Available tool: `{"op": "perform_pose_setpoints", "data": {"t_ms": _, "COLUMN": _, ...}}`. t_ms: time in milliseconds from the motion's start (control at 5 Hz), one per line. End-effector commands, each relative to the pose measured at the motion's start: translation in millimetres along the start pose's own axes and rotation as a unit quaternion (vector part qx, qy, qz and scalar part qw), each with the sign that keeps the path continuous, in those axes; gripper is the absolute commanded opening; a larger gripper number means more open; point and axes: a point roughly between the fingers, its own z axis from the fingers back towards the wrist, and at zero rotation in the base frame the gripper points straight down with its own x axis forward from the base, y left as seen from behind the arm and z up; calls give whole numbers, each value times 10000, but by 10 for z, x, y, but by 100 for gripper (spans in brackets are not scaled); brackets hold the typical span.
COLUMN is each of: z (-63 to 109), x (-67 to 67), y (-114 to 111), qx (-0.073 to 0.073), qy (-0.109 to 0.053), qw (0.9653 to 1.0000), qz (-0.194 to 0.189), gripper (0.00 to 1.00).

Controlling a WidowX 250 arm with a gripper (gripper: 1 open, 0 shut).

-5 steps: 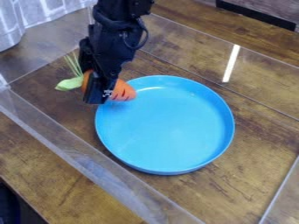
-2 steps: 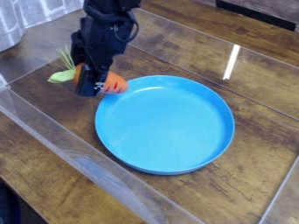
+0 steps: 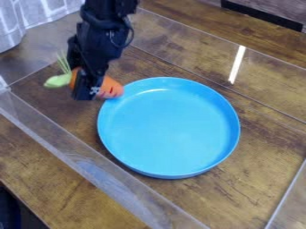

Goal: Remove the carrot from inside the blue tray and put it on the table

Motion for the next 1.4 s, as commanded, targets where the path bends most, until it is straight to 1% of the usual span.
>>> {"op": "perform_pose_setpoints", "data": {"t_ms": 0, "z": 7, "x": 10, "y": 152, "qx": 173, "qy": -138, "qw": 9996, "qz": 199, "gripper": 0}}
{"op": "perform_pose_setpoints", "data": {"t_ms": 200, "z": -48, "x": 33, "y": 177, "qx": 202, "qy": -123, "qw": 9995, "qz": 200, "gripper": 0}}
{"op": "perform_pose_setpoints", "data": {"t_ms": 600, "z": -67, "x": 66, "y": 217, "qx": 205, "qy": -195, "qw": 9994, "qz": 214, "gripper": 0}}
{"op": "perform_pose_setpoints", "data": {"t_ms": 1000, "z": -219, "x": 162, "y": 342, "qx": 177, "qy": -87, "qw": 9996, "qz": 223, "gripper": 0}}
{"op": "perform_pose_setpoints", "data": {"t_ms": 1200, "z": -248, "x": 155, "y": 401, "qx": 164, "qy": -53, "qw": 9996, "qz": 229, "gripper": 0}}
